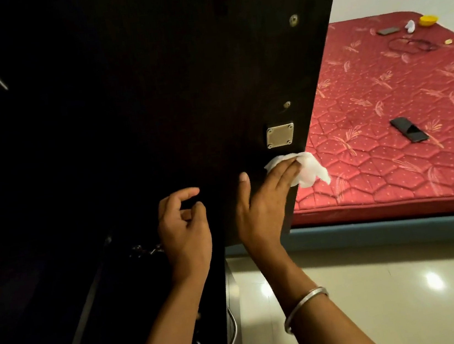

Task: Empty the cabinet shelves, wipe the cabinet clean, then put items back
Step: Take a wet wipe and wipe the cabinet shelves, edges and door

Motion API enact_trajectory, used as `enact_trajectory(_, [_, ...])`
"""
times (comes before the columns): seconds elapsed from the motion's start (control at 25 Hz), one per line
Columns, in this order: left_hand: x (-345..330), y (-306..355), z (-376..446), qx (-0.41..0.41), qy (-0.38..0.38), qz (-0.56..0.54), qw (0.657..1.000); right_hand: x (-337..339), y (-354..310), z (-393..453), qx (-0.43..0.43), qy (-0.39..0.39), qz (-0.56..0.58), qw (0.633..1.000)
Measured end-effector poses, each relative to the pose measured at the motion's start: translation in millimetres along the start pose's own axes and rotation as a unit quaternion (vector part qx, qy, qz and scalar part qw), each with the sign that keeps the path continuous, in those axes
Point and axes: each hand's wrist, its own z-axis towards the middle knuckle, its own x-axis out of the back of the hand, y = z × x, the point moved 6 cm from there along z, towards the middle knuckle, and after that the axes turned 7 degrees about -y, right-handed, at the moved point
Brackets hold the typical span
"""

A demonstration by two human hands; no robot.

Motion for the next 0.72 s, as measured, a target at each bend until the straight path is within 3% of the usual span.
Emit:
enact_trajectory(0.16, [11,14,10,0.0,0.029,-0.047,0.999,-32,-45,-32,0.103,-0.081,-0.07,0.989])
enact_trajectory(0.24, [25,28,14,-0.017,0.059,-0.068,0.996,-33,-75,-15,0.145,-0.052,-0.115,0.981])
enact_trajectory(0.36, [41,39,19,-0.033,0.071,-0.075,0.994,-4,-124,13,0.178,0.033,-0.097,0.979])
enact_trajectory(0.44, [47,40,19,-0.025,0.065,-0.097,0.993,32,-154,36,0.15,0.111,-0.04,0.981])
enact_trajectory(0.56, [48,54,16,-0.026,0.053,-0.104,0.993,73,-177,80,0.012,0.202,0.092,0.975])
enact_trajectory(0.64, [48,69,17,-0.037,0.058,-0.105,0.992,65,-184,77,0.008,0.179,0.091,0.98])
enact_trajectory(0.72, [48,87,21,-0.048,0.069,-0.1,0.991,38,-181,40,0.108,0.089,-0.004,0.99])
